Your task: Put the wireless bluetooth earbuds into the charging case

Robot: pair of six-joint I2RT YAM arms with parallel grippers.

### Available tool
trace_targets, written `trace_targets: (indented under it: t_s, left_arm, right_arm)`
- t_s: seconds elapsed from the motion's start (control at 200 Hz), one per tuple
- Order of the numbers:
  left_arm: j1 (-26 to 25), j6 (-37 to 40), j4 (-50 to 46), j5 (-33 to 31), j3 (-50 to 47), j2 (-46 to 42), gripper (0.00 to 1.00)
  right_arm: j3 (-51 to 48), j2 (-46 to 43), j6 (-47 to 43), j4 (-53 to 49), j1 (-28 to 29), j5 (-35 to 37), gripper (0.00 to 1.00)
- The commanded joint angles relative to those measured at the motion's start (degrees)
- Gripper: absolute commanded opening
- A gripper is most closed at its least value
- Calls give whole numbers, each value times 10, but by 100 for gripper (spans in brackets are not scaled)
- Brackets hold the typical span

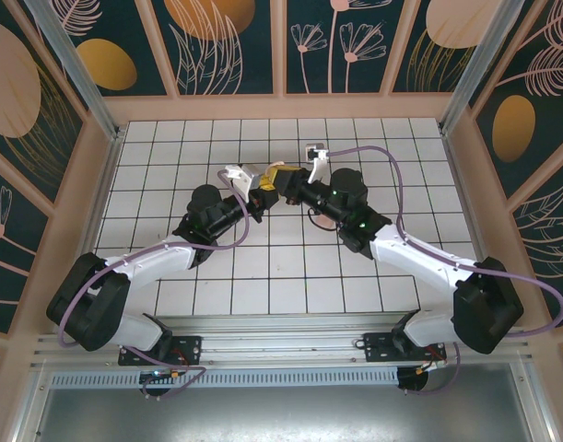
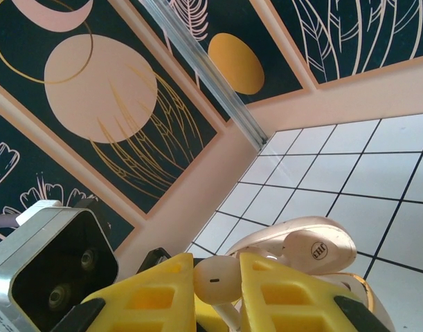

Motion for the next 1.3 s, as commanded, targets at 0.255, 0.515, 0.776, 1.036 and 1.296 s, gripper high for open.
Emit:
trace_targets:
  t_s: [0.255,0.515,0.776,1.036,1.296]
  left_arm:
    - [-5,15,54,16,23,-32,14]
    - [-5,22,83,29,14,-36,14]
    - [-5,32,97,38,9,-41,14]
    - [-6,33,103,32,12,-43,14]
    - [-6,46,111,32,4,-51,14]
  right_arm:
    - [-27,3,6,-56,13,48,19]
    - [-38,-7,19,-67,14,88,18]
    - [-40,-3,30,-48,14,98,18]
    - [-25,8,10,-69,30,101,18]
    - [-28,-7,32,-120,33,180,18]
